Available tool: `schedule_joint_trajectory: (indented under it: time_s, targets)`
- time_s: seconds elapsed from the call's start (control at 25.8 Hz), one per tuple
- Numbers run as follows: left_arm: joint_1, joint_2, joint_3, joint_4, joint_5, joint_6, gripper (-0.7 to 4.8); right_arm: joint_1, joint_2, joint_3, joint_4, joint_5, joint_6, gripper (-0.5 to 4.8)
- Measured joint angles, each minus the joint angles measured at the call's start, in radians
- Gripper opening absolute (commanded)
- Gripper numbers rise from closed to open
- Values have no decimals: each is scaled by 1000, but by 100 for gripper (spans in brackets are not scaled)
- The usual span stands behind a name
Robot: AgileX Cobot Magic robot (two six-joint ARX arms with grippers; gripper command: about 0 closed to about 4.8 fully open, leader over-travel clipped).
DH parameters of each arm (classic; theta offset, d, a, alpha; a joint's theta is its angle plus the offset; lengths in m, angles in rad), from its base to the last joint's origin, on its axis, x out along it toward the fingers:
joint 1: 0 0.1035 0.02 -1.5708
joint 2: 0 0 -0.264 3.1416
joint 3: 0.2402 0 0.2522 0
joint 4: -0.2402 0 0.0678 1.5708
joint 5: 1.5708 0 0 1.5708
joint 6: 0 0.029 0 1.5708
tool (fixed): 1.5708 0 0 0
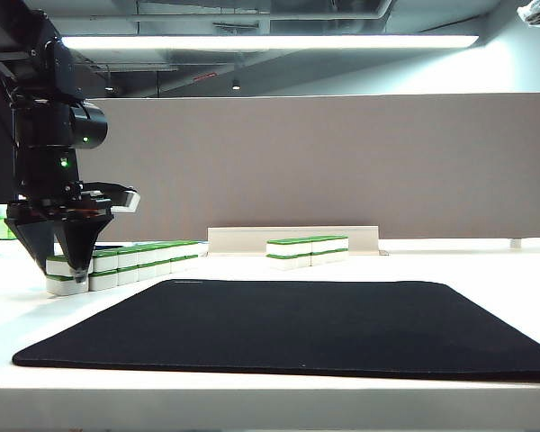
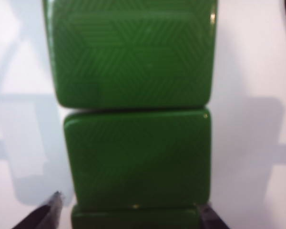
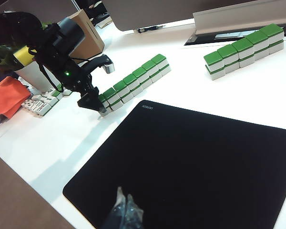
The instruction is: Take a mahjong tile from the mahjong wall and then place it on the table close to you.
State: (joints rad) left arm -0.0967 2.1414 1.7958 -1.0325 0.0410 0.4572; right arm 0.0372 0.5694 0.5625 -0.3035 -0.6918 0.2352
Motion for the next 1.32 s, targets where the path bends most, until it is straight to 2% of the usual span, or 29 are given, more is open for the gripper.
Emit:
schedule_joint_trajectory:
  time_s: [0.5, 0.54, 0.66, 1.32]
  targets:
    - [-1, 34, 0, 1, 0, 0, 337, 0, 0, 0, 0, 0, 0, -1]
    - [-1, 34, 0, 3, 0, 0, 331, 0, 0, 0, 0, 0, 0, -1]
    - [-2, 35, 0, 16, 0, -1, 269, 0, 0, 0, 0, 0, 0, -1]
    - [-3, 35, 0, 30, 0, -2, 265, 0, 0, 0, 0, 0, 0, -1]
